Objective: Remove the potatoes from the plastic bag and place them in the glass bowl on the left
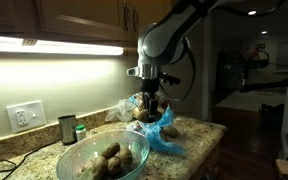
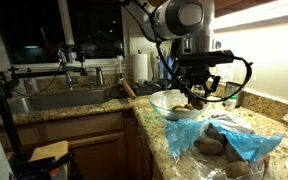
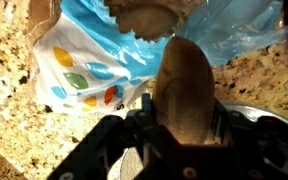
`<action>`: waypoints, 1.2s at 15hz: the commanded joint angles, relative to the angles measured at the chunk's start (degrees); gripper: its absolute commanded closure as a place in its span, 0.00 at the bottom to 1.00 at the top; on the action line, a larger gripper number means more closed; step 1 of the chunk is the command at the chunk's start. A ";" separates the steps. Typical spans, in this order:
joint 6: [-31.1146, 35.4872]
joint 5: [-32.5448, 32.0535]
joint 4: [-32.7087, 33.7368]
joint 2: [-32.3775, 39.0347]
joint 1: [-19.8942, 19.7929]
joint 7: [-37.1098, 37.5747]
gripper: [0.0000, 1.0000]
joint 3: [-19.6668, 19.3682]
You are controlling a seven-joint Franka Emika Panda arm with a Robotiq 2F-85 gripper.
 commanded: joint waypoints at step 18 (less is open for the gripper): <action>2.90 8.33 2.97 4.97 5.53 7.44 0.71 7.31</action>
